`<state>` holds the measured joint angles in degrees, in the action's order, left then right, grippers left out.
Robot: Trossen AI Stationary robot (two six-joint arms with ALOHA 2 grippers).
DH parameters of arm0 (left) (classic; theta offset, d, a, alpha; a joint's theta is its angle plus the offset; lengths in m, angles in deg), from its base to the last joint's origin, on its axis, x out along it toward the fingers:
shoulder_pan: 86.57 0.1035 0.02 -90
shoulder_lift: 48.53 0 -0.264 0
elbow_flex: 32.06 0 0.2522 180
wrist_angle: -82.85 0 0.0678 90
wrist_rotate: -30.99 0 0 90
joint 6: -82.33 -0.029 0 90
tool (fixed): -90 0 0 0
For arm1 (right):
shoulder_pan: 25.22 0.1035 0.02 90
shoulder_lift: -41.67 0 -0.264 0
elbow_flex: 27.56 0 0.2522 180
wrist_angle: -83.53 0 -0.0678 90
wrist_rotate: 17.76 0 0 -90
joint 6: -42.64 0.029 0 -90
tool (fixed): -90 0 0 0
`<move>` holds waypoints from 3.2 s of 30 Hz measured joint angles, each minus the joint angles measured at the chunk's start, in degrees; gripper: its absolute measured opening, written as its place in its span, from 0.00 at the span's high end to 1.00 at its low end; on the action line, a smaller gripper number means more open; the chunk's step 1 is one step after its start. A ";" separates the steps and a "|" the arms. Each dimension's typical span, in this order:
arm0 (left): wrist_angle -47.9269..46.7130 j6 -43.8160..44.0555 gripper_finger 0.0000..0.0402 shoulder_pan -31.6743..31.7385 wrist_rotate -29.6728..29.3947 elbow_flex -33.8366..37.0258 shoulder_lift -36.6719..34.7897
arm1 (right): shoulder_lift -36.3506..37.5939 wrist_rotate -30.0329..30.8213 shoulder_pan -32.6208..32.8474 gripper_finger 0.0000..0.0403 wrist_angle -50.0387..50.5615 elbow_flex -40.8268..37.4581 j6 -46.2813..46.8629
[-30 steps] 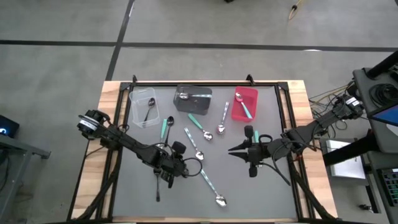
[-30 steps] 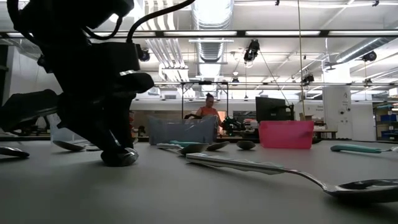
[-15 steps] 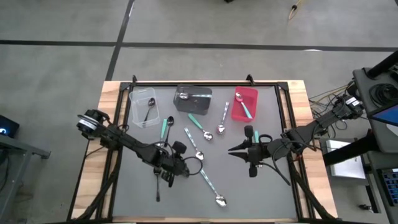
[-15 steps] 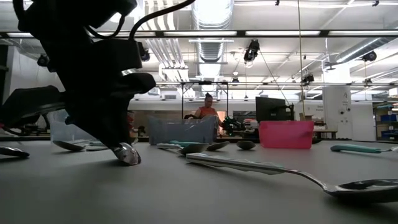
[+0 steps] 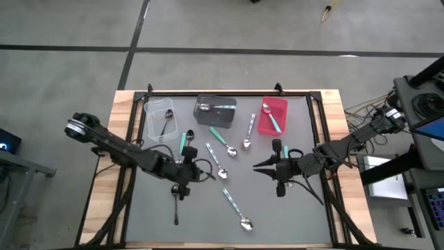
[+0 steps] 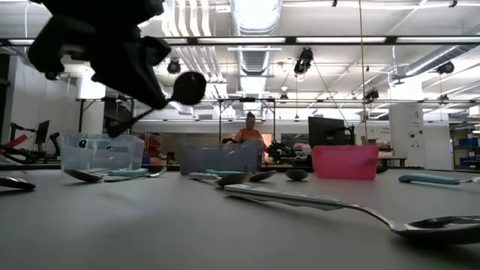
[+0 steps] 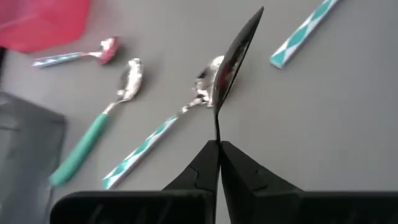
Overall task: Sort silverware by color (type)
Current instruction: Put the middle black spoon into the transparent bin
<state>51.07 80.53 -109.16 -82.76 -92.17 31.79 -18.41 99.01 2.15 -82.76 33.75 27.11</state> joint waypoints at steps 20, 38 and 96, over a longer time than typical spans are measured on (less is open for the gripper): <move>31.89 7.97 1.00 0.72 -7.39 5.13 -21.66 | -16.12 -7.74 -13.86 0.89 -35.26 -0.04 1.95; 55.77 9.81 1.00 0.68 -7.12 9.27 -5.79 | -16.15 -14.91 -14.80 0.52 -39.25 0.04 10.45; 40.63 0.85 0.59 1.36 -30.78 -1.50 2.12 | -16.63 7.46 -15.04 0.98 -38.47 0.04 8.09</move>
<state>91.71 81.38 -107.80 -113.55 -93.67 33.90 -35.04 106.47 -12.89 -121.23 33.80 35.20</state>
